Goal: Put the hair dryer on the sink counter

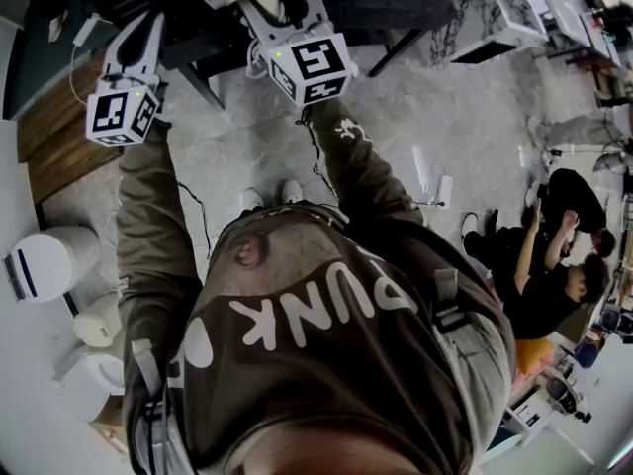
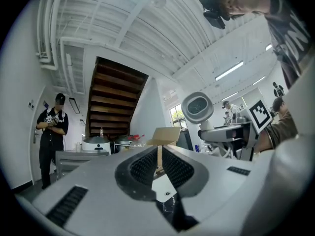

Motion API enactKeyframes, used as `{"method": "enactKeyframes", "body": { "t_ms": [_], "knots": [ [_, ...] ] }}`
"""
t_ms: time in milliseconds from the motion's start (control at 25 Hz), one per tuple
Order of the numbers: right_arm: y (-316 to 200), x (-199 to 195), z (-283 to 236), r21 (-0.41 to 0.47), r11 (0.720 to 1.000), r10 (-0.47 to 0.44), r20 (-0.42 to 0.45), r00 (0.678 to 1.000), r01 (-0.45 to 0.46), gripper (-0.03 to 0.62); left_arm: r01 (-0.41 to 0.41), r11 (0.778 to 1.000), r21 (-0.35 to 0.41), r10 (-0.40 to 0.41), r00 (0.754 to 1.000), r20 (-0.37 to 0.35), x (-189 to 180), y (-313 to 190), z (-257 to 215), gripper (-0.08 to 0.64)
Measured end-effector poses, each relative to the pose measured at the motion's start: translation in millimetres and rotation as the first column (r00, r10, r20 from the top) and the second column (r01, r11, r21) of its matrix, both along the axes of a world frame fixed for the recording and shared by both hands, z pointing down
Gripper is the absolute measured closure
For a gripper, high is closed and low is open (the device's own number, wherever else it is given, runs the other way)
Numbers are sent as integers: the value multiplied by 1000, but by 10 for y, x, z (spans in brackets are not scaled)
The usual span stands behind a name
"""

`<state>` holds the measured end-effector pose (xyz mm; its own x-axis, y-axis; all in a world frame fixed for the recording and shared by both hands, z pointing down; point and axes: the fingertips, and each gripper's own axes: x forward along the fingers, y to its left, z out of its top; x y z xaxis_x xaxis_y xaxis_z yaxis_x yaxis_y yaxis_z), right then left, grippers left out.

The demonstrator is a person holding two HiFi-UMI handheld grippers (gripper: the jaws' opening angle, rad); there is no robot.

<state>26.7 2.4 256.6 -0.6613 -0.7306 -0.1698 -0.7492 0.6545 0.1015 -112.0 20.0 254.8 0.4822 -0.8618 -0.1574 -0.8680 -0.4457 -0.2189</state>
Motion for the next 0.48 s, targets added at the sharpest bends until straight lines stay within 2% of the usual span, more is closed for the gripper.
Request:
{"method": "enactKeyframes", "body": {
  "t_ms": [480],
  "knots": [
    [-36, 186, -11, 8, 1000, -15, 6, 1000, 15, 423, 36, 999, 8, -36, 999, 20, 144, 5, -26, 531]
  ]
}}
